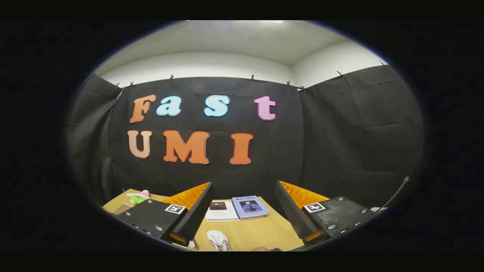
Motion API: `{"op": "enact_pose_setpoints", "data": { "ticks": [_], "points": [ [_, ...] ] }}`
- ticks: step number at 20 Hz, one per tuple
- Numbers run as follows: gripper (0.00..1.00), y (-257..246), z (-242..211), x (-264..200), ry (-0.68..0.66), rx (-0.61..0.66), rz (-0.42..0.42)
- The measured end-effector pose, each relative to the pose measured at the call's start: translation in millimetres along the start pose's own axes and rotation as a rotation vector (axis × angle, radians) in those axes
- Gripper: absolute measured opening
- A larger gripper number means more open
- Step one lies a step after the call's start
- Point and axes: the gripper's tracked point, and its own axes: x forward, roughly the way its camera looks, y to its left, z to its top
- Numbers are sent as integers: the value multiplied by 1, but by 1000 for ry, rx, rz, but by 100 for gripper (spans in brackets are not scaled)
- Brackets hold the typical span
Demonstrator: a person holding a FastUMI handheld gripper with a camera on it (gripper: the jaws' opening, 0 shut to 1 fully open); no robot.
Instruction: Open the storage box then place both shoes into the box .Put the left shoe in first, then the right shoe, with the right side of both shoes facing outward in a uniform manner.
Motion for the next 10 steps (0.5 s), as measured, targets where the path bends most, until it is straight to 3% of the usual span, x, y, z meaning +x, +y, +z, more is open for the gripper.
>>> {"op": "enact_pose_setpoints", "data": {
  "ticks": [10],
  "points": [
    [97, 0, 0, 1, -5, 5, 6]
  ]
}}
